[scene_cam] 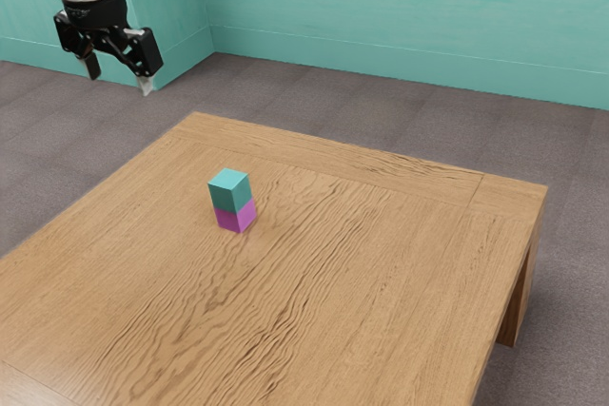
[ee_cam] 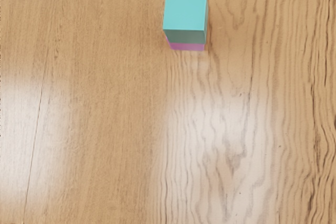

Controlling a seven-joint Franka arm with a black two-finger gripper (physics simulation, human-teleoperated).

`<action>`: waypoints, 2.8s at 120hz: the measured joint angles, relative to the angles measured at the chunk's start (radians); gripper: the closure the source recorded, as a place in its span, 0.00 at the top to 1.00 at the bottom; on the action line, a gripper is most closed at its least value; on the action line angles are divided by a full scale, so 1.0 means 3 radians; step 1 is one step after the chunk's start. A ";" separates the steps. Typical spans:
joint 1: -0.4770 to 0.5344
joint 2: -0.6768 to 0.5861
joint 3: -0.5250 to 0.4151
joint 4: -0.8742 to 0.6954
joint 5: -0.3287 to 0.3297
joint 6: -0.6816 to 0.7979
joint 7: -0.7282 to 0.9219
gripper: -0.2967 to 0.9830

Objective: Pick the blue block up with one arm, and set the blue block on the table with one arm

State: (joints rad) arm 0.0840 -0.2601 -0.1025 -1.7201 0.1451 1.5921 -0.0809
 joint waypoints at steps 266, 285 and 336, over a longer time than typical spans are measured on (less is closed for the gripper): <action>0.0206 0.2152 0.0071 -0.0066 -0.0251 0.2272 0.0229 0.77; 0.0188 0.2141 0.0074 -0.0101 -0.0334 0.2274 0.0290 0.77; 0.0215 0.2156 0.0145 -0.0189 -0.0476 0.2275 0.0416 0.77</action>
State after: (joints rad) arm 0.1484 0.3867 -0.0591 -1.7770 0.0022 2.2747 0.0440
